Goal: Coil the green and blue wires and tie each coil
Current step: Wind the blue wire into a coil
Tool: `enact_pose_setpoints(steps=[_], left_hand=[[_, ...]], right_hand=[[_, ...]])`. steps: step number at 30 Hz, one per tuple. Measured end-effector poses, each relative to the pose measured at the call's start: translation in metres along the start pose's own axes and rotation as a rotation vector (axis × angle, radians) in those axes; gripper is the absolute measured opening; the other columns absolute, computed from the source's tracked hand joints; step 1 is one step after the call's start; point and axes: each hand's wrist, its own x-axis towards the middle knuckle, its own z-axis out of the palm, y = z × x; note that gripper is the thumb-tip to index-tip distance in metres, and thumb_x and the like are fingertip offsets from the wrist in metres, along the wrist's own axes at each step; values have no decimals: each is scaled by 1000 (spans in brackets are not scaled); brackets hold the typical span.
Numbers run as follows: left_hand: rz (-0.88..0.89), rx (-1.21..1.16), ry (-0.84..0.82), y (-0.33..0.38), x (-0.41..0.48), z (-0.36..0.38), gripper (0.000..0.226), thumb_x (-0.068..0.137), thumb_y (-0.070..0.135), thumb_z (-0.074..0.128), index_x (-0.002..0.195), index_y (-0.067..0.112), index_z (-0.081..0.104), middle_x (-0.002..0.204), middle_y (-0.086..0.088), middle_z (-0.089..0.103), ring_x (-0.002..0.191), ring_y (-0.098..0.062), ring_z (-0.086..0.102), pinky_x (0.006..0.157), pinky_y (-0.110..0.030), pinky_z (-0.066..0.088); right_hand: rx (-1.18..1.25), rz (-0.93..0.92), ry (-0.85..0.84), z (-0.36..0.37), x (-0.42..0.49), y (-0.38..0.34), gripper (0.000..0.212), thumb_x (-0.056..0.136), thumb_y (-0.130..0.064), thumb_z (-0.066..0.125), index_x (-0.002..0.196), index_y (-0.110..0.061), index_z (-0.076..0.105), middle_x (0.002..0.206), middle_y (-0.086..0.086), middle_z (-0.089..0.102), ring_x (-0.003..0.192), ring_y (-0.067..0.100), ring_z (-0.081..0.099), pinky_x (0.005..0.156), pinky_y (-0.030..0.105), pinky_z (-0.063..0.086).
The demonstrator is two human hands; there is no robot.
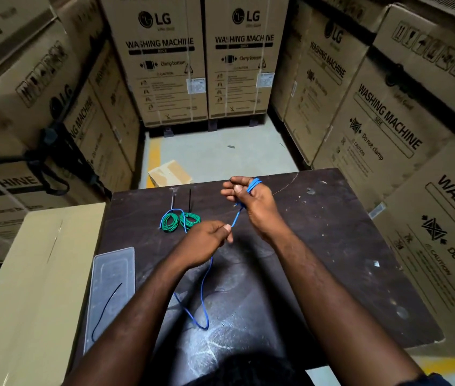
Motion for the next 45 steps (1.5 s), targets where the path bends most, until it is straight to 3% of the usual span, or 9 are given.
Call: enact_pose_setpoints(steps=[7, 14, 17, 20, 23, 31, 36, 40, 45], left_hand=[[59, 129, 18, 10, -3, -5, 31, 97, 24, 49, 71, 25, 66, 55, 12, 53, 55, 2, 47, 59, -23, 35], [141, 205, -3, 20, -6, -13, 24, 85, 30, 46, 71, 29, 66, 55, 9, 54, 56, -1, 50, 57, -23, 34], [157, 234, 36, 21, -6, -20, 27, 86, 40, 45, 68, 31, 63, 56, 6, 55, 55, -5, 50, 57, -30, 37], [181, 327, 161, 25, -5, -32, 38, 91, 51, 38, 71, 26, 59, 61, 4, 59, 61, -10, 56, 60, -33, 43], [197, 362, 233, 30, -1, -40, 37, 96, 43, 44, 74, 19, 61, 60, 5, 58, 62, -11, 54, 59, -30, 40], [144, 227, 333, 27, 13, -52, 38, 89, 50, 44, 69, 24, 63, 65, 4, 66, 62, -12, 58, 61, -32, 42], [82, 175, 342, 14, 27, -52, 33, 93, 45, 52, 71, 24, 66, 57, -3, 57, 53, -9, 47, 56, -29, 34], [30, -9, 229, -1, 36, -40, 33, 93, 42, 53, 65, 26, 63, 67, -8, 63, 64, -11, 51, 65, -32, 40], [-2, -70, 190, -11, 38, -30, 40, 86, 54, 49, 64, 24, 62, 56, 9, 55, 59, -7, 45, 62, -31, 36]], right_hand=[[-164, 27, 66, -2, 7, 17, 20, 97, 1, 44, 115, 8, 48, 104, 16, 63, 82, 9, 66, 77, 20, 51], [-402, 32, 26, -2, 2, 33, 10, 96, -5, 49, 100, -13, 54, 95, 5, 65, 85, 16, 66, 88, 37, 52], [-534, 37, 18, -4, -2, 35, 10, 97, -11, 49, 96, -7, 58, 91, 10, 66, 82, 16, 65, 83, 34, 53], [-510, 70, -6, -12, -12, 37, 39, 100, -30, 41, 87, -2, 65, 79, 9, 67, 72, 13, 63, 76, 32, 53], [-483, 106, -91, -11, -23, 35, 61, 95, -48, 33, 83, 2, 65, 73, 14, 66, 64, 20, 64, 66, 29, 52], [-548, 120, -188, -4, -40, 24, 48, 101, -34, 43, 60, -12, 57, 53, 7, 55, 44, 17, 50, 49, 27, 41], [-386, 196, -223, 10, -48, 8, 54, 103, -27, 34, 58, -7, 54, 52, 12, 54, 39, 18, 45, 46, 26, 37], [-158, 251, -206, 19, -50, -8, 54, 102, -23, 28, 56, -8, 50, 52, 13, 51, 37, 21, 41, 46, 28, 34], [162, 348, -234, 15, -54, -22, 48, 101, -27, 27, 58, -11, 43, 49, 6, 43, 34, 14, 34, 42, 26, 30]])
